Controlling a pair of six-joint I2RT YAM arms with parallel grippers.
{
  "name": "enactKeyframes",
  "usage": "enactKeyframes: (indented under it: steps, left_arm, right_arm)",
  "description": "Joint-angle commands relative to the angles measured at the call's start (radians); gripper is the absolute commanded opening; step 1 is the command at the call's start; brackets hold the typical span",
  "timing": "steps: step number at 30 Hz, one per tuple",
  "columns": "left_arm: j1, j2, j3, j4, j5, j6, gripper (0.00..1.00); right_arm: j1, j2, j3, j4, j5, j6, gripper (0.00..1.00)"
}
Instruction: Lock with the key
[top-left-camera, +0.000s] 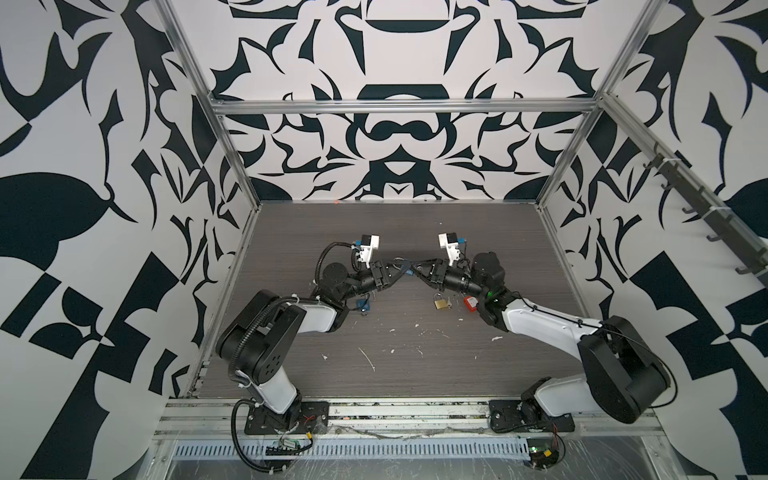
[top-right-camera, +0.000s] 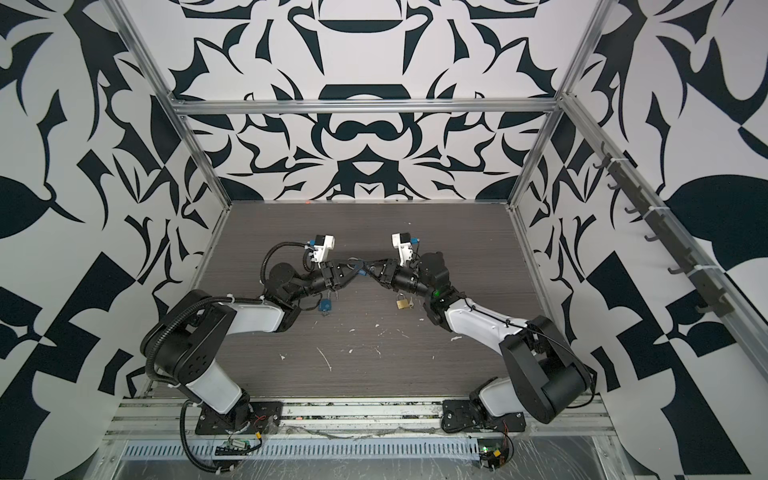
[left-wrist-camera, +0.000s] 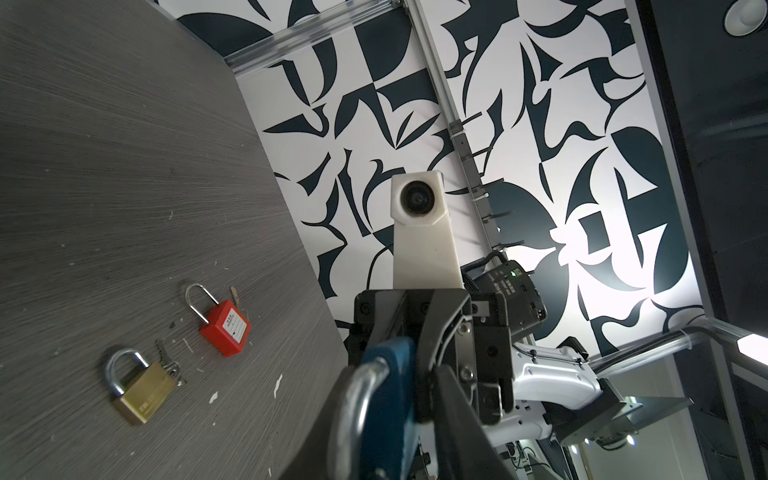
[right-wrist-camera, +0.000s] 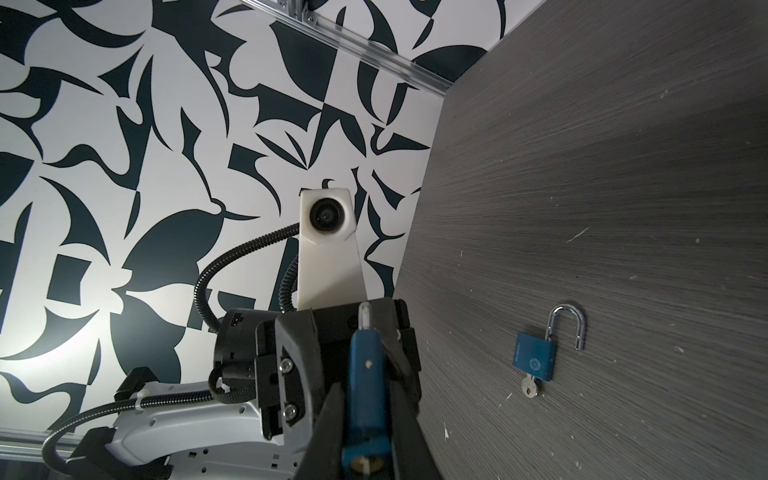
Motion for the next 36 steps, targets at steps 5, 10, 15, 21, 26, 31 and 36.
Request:
enactKeyframes:
  steps: [5,10,15,21,26,31,36]
  left_arm:
    - [0.007,-0.033,0.000,0.059,-0.008,0.008,0.42]
    - [0.012,-0.035,-0.001,0.060,-0.007,0.000,0.41]
    - [0.014,-0.049,-0.018,0.060,-0.020,0.005,0.39]
    - [0.012,-0.059,-0.022,0.060,-0.022,0.005,0.34]
    - [0.012,-0.057,-0.020,0.060,-0.021,0.003,0.27]
    - [0.012,-0.059,-0.020,0.060,-0.020,0.002,0.17]
    - [0.013,-0.052,-0.013,0.060,-0.014,0.001,0.00]
  right_arm:
    - [0.006,-0.027,0.007,0.065,-0.022,0.005,0.00]
    - [0.004,-0.049,-0.010,0.050,-0.017,0.000,0.00]
    - [-0.004,-0.057,-0.018,0.055,-0.013,0.006,0.00]
    - [-0.008,-0.043,-0.017,0.084,-0.014,0.028,0.00]
    - [-0.012,-0.015,-0.023,0.148,-0.006,0.069,0.00]
    - [-0.012,-0.006,-0.027,0.159,-0.006,0.077,0.00]
    - [-0.013,-0.015,-0.026,0.146,-0.012,0.071,0.00]
